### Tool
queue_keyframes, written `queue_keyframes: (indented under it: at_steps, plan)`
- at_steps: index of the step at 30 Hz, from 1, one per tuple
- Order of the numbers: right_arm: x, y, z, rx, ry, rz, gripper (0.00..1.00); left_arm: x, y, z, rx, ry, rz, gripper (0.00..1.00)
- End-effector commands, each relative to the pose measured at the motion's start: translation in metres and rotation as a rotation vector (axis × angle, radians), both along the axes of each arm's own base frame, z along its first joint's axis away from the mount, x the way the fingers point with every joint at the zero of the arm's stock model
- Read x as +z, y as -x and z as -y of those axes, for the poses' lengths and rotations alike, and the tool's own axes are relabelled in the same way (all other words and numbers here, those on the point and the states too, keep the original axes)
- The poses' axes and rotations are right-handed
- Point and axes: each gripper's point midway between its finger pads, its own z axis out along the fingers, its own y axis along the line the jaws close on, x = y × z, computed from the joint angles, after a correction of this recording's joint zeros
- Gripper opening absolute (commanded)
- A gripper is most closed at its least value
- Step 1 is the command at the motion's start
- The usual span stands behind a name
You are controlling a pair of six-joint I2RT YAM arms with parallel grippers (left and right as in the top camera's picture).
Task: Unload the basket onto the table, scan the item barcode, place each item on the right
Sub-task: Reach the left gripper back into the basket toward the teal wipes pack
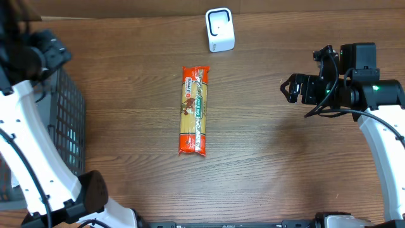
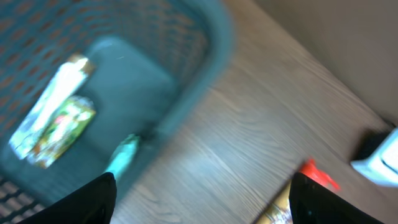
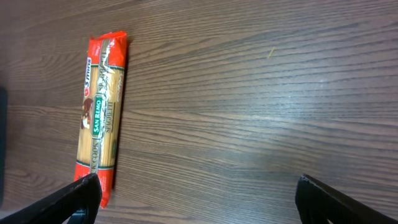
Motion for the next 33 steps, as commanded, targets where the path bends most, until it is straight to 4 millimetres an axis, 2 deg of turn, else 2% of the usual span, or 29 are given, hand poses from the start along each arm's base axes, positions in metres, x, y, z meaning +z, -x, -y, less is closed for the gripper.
queue_keyframes:
  at_steps: [1, 5, 10, 14, 20, 23, 27, 33]
  plan:
    - [0.008, -0.004, -0.001, 0.005, 0.001, 0.023, 1.00, -0.022, 0.016, -0.035, 0.099, 0.103, -0.039, 0.80]
    - [0.008, -0.004, -0.001, 0.005, 0.001, 0.022, 1.00, -0.052, 0.034, -0.067, 0.199, 0.158, -0.114, 0.80]
    - [0.008, -0.004, -0.001, 0.005, 0.001, 0.025, 1.00, -0.084, 0.040, -0.084, 0.219, 0.190, -0.179, 0.80]
    - [0.008, -0.004, -0.001, 0.005, 0.002, 0.023, 1.00, -0.112, 0.034, -0.079, 0.155, 0.262, -0.206, 0.80]
    - [0.007, -0.005, -0.001, 0.005, 0.002, 0.019, 1.00, -0.160, 0.049, -0.087, 0.167, 0.327, -0.268, 0.79]
    - [0.006, -0.005, -0.001, 0.005, 0.002, 0.017, 1.00, -0.186, 0.058, -0.094, 0.188, 0.368, -0.240, 0.79]
    - [0.002, -0.008, -0.002, 0.006, -0.001, 0.010, 1.00, -0.217, 0.048, -0.084, 0.089, 0.477, -0.155, 0.80]
    - [-0.007, -0.010, -0.002, 0.002, -0.003, -0.019, 1.00, -0.274, 0.047, -0.075, 0.009, 0.461, -0.165, 0.80]
